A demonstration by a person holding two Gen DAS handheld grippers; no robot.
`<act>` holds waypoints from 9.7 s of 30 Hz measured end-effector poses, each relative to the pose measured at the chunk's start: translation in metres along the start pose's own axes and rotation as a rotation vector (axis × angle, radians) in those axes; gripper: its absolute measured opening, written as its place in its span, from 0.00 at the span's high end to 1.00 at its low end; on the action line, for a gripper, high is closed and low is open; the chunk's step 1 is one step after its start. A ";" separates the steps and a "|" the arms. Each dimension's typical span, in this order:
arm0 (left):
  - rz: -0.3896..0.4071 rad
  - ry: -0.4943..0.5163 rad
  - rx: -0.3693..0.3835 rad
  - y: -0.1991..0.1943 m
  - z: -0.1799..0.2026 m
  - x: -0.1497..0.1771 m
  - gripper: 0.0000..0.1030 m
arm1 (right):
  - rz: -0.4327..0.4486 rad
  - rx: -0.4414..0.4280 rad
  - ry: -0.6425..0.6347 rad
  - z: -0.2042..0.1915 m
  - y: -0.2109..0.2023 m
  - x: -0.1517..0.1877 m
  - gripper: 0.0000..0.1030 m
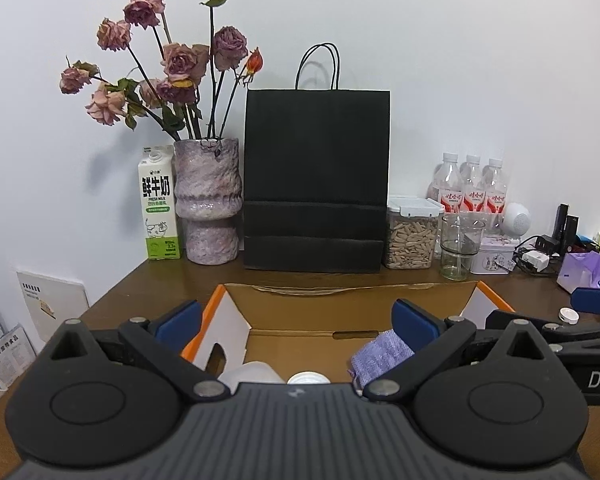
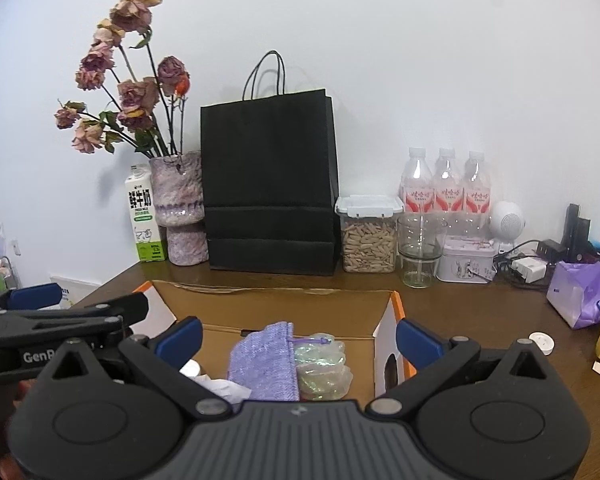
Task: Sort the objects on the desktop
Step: 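Move both tools back toward the plush toy and navy case, then grasp the white bottle cap with the left tool while the right tool grasps the navy case, then carry cap and navy case into the cardboard box and open both tools, then move both tools back toward the plush toy and white tissue, then grasp the yellow-white plush toy with the left tool while the right tool grasps the crumpled tissue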
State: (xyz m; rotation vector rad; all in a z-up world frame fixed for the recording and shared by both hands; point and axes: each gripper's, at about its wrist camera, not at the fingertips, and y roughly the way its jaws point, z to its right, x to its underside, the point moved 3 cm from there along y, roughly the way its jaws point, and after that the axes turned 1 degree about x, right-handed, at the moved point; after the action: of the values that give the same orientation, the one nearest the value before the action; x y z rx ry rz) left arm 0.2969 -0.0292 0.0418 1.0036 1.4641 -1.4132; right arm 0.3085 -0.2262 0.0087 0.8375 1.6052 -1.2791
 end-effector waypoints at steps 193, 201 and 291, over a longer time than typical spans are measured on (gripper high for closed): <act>-0.060 -0.003 0.111 0.048 0.015 0.018 0.00 | -0.069 0.061 -0.107 -0.007 0.043 0.029 0.00; -0.026 -0.012 0.079 0.040 0.016 0.011 0.00 | -0.042 0.063 -0.078 -0.002 0.029 0.020 0.00; -0.244 0.009 0.033 -0.105 -0.053 0.097 0.00 | -0.307 -0.020 0.006 -0.022 -0.089 0.133 0.00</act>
State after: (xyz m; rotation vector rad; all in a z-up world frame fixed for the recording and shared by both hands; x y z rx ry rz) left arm 0.1641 0.0191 -0.0159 0.8745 1.6175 -1.6116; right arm 0.1740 -0.2286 -0.0806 0.5972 1.7978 -1.4693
